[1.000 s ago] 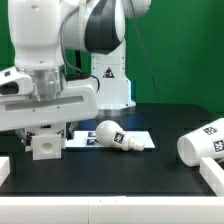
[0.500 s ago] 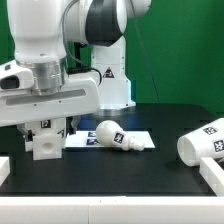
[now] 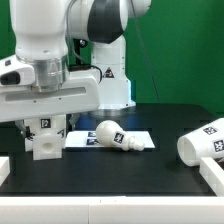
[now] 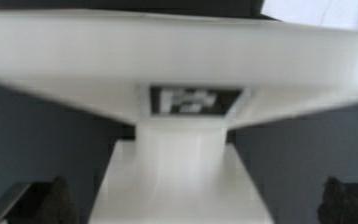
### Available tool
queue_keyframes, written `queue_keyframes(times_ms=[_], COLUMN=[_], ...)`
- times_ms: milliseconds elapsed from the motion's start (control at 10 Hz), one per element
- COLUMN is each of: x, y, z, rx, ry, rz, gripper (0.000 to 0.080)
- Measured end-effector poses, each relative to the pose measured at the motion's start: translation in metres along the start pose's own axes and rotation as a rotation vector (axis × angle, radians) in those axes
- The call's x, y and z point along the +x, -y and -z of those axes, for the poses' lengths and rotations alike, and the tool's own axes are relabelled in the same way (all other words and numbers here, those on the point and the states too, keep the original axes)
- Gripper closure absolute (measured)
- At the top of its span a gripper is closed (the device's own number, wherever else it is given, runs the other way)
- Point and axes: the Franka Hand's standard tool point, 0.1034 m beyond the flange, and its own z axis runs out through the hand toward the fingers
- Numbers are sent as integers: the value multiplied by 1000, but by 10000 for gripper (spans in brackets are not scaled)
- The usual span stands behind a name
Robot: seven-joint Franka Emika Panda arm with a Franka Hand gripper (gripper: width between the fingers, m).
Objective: Assemble lamp
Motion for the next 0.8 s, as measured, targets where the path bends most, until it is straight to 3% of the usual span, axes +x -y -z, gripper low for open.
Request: queue_keyframes(times_ms=[100,200,600,800], x=[7,9,9,8], y=[4,4,5,-2], z=[0,-2,-3,1], rx=[-22,-25,-18,-22], ry=[2,-1,-2,39], rz=[-3,-2,-2,-1], gripper=[101,101,101,101])
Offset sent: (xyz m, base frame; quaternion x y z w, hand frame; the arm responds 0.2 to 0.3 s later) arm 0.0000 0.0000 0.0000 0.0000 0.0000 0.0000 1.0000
